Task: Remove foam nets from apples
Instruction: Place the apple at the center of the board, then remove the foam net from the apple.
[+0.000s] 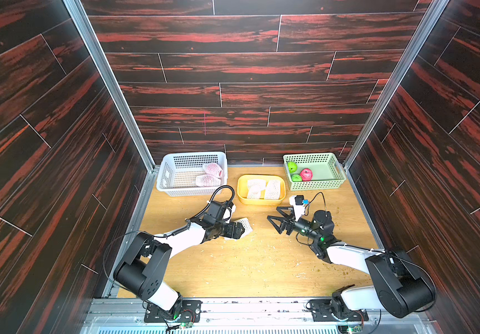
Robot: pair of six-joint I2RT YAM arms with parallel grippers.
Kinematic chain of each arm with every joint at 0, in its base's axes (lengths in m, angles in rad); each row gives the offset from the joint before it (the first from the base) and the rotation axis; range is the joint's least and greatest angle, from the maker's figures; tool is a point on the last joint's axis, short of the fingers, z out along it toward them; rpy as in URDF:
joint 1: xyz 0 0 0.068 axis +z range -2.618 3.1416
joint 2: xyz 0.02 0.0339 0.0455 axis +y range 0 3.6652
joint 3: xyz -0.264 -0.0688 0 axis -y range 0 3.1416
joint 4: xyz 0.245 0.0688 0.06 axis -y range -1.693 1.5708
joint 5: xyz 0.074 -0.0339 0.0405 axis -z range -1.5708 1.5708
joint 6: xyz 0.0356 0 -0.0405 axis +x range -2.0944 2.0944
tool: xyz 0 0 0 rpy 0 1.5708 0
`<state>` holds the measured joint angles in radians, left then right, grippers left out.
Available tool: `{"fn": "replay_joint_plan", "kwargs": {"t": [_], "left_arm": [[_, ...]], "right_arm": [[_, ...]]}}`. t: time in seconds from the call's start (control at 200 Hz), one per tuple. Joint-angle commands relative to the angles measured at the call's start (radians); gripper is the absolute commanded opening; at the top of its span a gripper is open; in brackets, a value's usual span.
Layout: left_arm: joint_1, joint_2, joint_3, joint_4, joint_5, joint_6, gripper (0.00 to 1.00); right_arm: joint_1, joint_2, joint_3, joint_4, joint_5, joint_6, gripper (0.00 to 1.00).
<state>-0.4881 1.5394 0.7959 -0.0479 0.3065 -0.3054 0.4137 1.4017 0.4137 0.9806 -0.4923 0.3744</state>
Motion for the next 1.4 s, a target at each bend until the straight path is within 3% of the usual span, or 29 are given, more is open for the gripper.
{"fn": "replay_joint_plan", "kwargs": {"t": [0.0, 0.286, 0.471, 0.701, 0.952, 1.037, 1.157, 1.288, 1.398], "left_arm": [[0.011, -0.083, -0.003, 0.032, 0.003, -0.015, 0.93], [0.034, -0.161, -0.018, -0.136, -0.072, -0.001, 0.94], [0.034, -0.182, -0.131, 0.015, -0.072, -0.085, 0.94], [0.036, -0.152, -0.213, 0.201, -0.038, -0.12, 0.85], [0.034, -0.099, -0.236, 0.258, -0.061, -0.101, 0.68], [0.036, -0.099, -0.232, 0.263, -0.055, -0.091, 0.56], [0.036, -0.101, -0.226, 0.25, -0.056, -0.077, 0.55], [0.035, -0.122, -0.202, 0.185, -0.052, -0.063, 0.33], [0.035, -0.159, -0.159, 0.087, -0.071, -0.034, 0.25]], "right_arm": [[-0.003, 0.009, 0.01, -0.006, -0.018, 0.005, 0.93], [-0.003, 0.005, 0.01, -0.003, -0.025, 0.006, 0.93], [-0.003, 0.005, 0.01, -0.002, -0.035, 0.011, 0.93], [-0.003, -0.004, 0.009, 0.0, -0.041, 0.016, 0.93], [-0.003, -0.018, 0.004, -0.003, -0.038, 0.017, 0.93], [-0.003, -0.013, 0.006, -0.003, -0.04, 0.02, 0.93], [-0.003, -0.01, 0.005, 0.006, -0.043, 0.027, 0.93], [-0.003, -0.012, 0.006, 0.003, -0.04, 0.026, 0.93], [-0.002, -0.008, 0.005, 0.007, -0.04, 0.028, 0.93]]}}
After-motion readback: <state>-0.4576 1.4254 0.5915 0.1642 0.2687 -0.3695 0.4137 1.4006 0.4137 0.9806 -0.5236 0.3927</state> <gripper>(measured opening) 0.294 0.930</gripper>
